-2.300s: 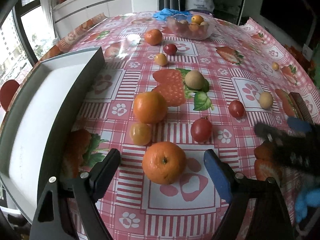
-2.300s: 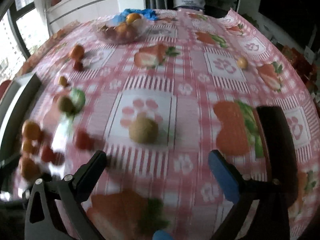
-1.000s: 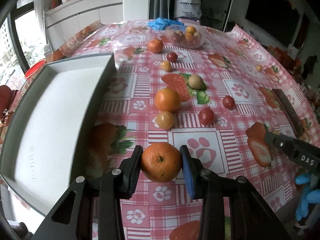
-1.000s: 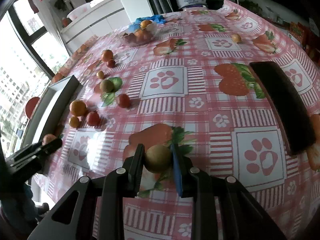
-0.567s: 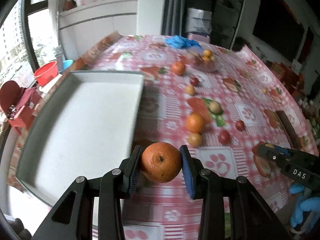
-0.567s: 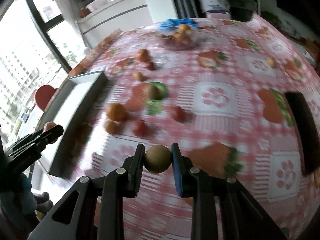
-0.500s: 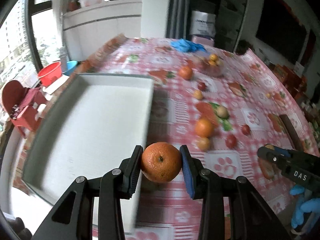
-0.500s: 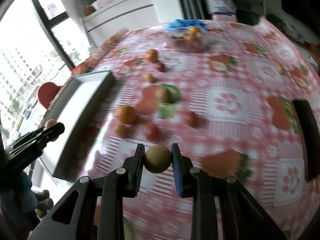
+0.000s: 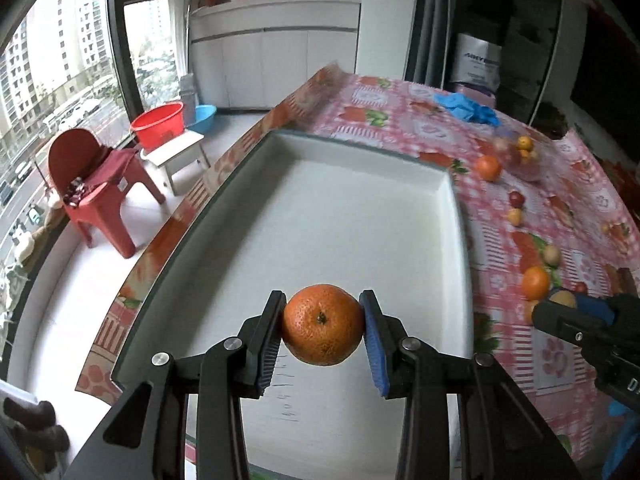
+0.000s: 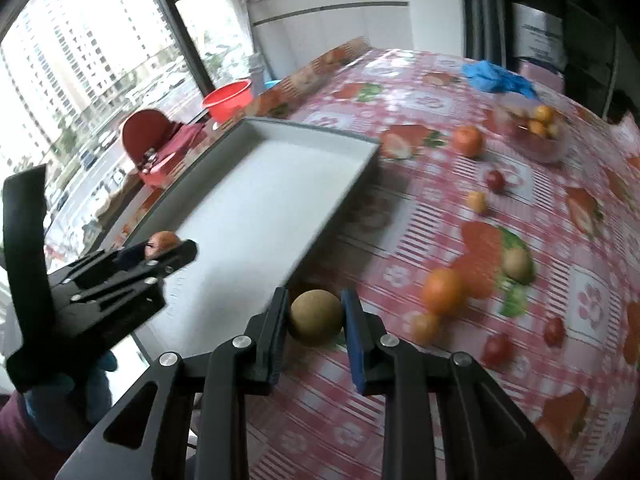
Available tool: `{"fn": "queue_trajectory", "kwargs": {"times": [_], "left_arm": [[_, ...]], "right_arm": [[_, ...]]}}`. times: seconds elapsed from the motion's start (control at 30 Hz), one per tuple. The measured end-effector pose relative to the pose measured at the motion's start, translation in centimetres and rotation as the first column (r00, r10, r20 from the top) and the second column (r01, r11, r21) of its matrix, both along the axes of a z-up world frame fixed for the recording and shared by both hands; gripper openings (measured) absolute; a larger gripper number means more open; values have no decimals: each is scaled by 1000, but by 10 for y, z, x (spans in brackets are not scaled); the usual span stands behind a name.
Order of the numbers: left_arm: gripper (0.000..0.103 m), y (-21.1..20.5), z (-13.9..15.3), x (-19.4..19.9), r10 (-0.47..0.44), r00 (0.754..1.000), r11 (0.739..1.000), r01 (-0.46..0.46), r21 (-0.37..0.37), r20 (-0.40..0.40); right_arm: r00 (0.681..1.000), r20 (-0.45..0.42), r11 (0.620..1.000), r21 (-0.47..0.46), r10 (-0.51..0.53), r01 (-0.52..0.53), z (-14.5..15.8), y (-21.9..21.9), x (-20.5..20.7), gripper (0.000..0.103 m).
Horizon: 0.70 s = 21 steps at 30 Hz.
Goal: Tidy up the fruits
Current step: 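Carry the orange into the white tray and open the left tool while right holds kiwi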
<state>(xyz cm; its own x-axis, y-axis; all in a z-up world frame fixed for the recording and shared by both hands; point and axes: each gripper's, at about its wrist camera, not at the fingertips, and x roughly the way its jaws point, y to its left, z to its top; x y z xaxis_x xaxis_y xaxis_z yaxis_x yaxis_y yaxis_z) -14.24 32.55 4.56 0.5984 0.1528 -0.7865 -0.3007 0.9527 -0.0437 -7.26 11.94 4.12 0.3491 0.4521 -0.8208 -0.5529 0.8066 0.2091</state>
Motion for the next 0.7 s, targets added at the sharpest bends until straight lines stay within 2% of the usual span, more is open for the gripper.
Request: {"fn": "queue_trajectory", "kwargs": {"times": [0.37,0.67,0.7], "left_arm": [[39,24,-26,1,38,998,999,-39,-11,-46],[39,26,-33,5,35,998,999,-35,-11,-59],[40,25,-33,5,36,998,999,-36,-10,-58]], "right_arm": [[995,-28,995,-28,94,-94,-15,57,3,29],[992,-66,993,-51,105,-109,-29,67,9,30],[992,-67,993,-51,106,-109,-29,67,10,32]]}}
